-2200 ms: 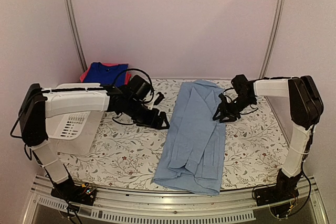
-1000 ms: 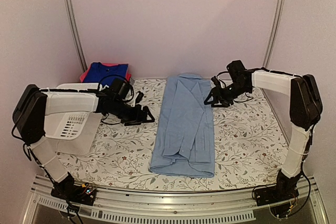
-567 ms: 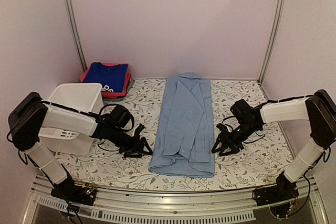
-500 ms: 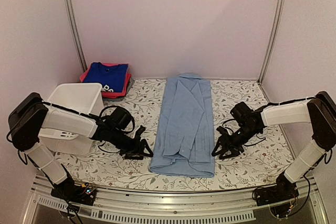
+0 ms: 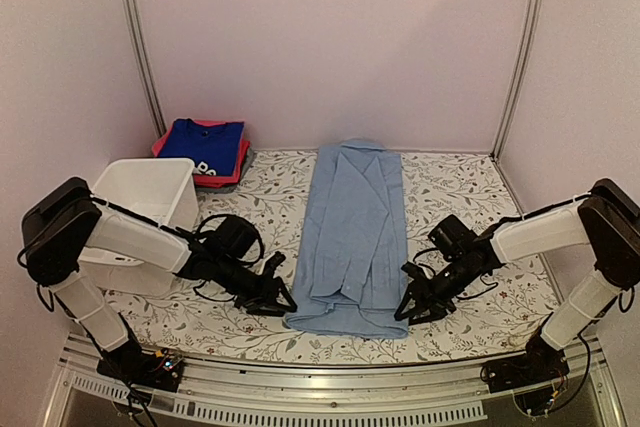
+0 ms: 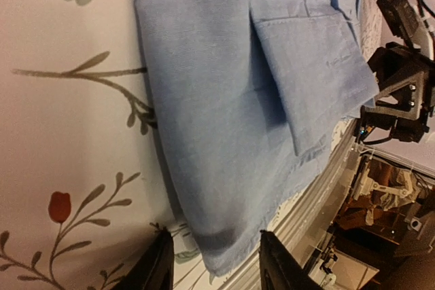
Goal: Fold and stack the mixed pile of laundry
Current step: Pick up the rectangle-folded shirt from the center of the board.
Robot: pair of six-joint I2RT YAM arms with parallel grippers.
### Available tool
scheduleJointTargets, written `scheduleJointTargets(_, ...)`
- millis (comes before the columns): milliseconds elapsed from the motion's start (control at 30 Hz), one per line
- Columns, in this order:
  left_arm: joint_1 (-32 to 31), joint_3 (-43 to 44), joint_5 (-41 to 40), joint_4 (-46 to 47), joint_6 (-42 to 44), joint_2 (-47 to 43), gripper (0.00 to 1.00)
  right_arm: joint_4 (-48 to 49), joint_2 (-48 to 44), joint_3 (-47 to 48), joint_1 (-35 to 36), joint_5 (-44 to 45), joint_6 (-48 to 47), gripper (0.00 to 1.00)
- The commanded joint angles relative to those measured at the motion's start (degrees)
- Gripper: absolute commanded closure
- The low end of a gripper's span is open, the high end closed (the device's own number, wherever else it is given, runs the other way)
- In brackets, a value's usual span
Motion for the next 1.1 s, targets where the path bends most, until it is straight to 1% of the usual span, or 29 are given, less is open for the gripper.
scheduleJointTargets(0,-1.3,0.3,1.2,1.0,-0.2,2.2,0.58,3.1,2.2,-1.3,1.7,-0.2,2.4,0.63)
scheduleJointTargets(67,-1.5,0.6,1.5,1.0,0.1,2.6,0.60,3.5,2.4,-1.5,1.8,-0.5,2.5,0.66)
scheduleJointTargets(167,-1.6,1.3,2.1,1.0,0.7,3.1,0.67,3.7,2.1,-1.0,1.8,-0.7,2.4,0.72)
scheduleJointTargets(267,-1.8,2.0,2.4,1.0,1.5,3.2,0.78,3.8,1.0,0.0,1.8,-0.8,1.7,0.83)
scheduleJointTargets(367,-1.9,3.3,2.3,1.0,3.3,2.3,0.89,2.9,-0.9,1.3,1.8,-0.4,0.8,0.99)
scheduleJointTargets(467,-2.8,6.3,1.6,-1.2,6.6,1.3,1.00,1.4,-2.8,3.2,1.8,0.9,-0.2,1.00)
scheduleJointTargets(600,-2.8,11.2,-0.4,-5.8,10.4,0.3,1.00,-1.0,-5.1,5.4,1.7,3.3,-1.2,1.00)
scheduleJointTargets(767,-1.3,14.6,-1.4,-8.4,12.7,0.3,1.00,-3.0,-6.3,8.1,1.1,6.1,-2.7,1.00)
scheduleJointTargets(900,1.6,16.6,-0.8,-8.4,13.5,0.3,1.00,-3.7,-6.9,10.1,-2.3,7.3,-3.9,1.00)
scheduleJointTargets(1000,4.2,20.1,-0.3,-9.1,14.9,1.8,1.00,-3.9,-6.6,12.9,-5.2,8.0,-5.2,1.00)
scheduleJointTargets(1067,5.6,23.2,-0.4,-10.1,16.2,4.2,1.00,-4.5,-4.5,15.5,-7.0,8.0,-6.9,1.00)
